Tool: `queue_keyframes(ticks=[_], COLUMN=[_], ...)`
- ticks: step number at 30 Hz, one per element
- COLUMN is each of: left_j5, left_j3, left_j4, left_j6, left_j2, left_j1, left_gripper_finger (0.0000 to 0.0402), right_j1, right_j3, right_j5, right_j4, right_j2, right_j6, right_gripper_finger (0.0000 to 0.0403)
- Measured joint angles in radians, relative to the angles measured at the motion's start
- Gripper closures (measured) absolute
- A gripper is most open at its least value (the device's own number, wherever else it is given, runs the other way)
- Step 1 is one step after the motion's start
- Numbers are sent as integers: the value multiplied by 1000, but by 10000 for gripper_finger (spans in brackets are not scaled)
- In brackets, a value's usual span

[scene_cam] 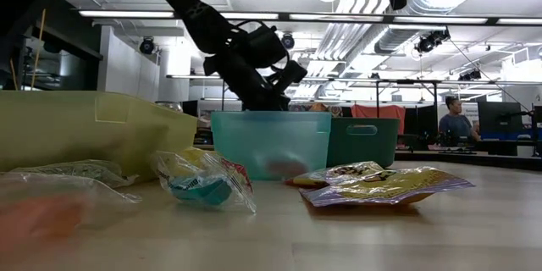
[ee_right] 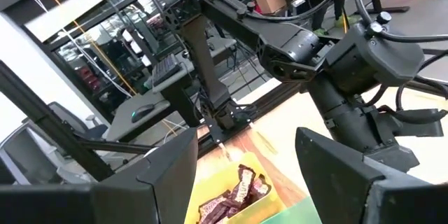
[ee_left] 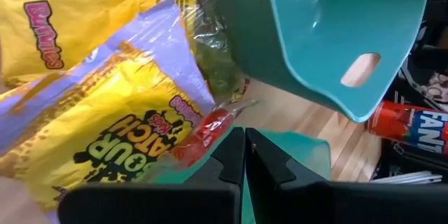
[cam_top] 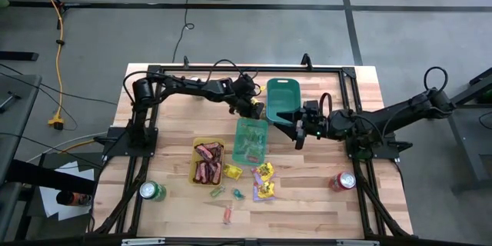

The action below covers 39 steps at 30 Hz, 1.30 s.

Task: Sort candy
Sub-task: Adjust the light blue bin to the center on the table

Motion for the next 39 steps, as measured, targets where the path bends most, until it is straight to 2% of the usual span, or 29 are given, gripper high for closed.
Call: queue_keyframes(ticks=[11, 16, 24, 31, 39], left_j5=[-10, -63, -49, -134, -186], left_j3=[0, 0, -1, 0, -1], left_j4=[-55, -81, -77, -74, -98], left_j6=[19, 26, 31, 52, 65], left_j2=[0, 5, 40, 26, 6], left_j1=[-4, -10, -19, 11, 66], left_gripper_finger=[401, 401, 401, 401, 401], right_j1=[-1, -1, -1, -1, -1], right_j3=[0, 0, 0, 0, 0], right_j5=[1, 2, 2, 1, 1], right_j4=[-6, -7, -13, -21, -25], right_j2=[0, 0, 0, 0, 0], right_j6=[-1, -2, -1, -1, 6], right_gripper_finger=[167, 167, 167, 167, 167])
